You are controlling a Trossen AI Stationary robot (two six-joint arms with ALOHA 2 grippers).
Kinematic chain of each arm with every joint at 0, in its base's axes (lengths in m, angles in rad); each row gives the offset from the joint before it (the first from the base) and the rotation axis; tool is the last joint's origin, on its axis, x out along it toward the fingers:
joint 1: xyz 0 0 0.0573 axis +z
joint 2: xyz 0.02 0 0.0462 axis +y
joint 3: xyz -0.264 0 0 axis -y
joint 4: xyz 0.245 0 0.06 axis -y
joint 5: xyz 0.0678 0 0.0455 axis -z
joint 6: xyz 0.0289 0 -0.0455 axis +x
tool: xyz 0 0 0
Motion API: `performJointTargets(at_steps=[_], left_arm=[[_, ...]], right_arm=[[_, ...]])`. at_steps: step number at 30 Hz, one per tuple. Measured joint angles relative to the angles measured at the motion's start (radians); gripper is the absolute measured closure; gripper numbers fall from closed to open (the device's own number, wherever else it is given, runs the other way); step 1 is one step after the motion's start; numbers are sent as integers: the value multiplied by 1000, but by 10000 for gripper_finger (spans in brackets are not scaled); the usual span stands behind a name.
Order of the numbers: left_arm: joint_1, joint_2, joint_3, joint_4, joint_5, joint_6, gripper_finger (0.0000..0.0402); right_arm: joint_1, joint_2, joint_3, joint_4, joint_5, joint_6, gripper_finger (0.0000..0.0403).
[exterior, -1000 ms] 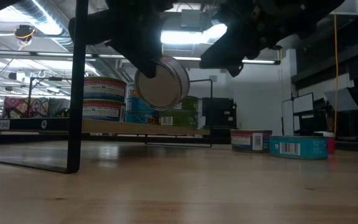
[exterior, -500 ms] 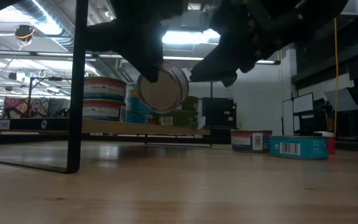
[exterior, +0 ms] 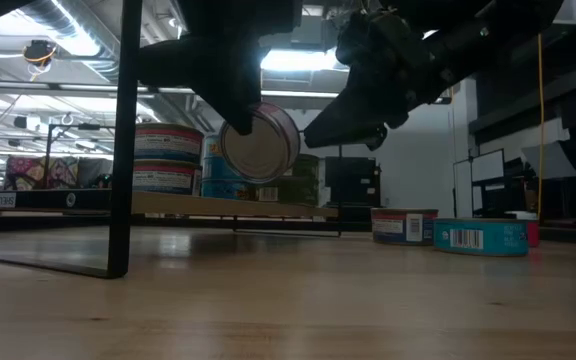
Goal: Stack canned seafood by type on shelf
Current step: Put the middle red tuna can on the shelf
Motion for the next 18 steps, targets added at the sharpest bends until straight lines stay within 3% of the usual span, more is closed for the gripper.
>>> performJointTargets(at_steps=[7, 18], left_arm=[[0, 0, 0, 3, 0, -2, 243], [0, 0, 0, 3, 0, -2, 243]], right_arm=[[26, 70, 0, 98, -59, 16, 290], [57, 147, 0, 237, 12, -7, 290]])
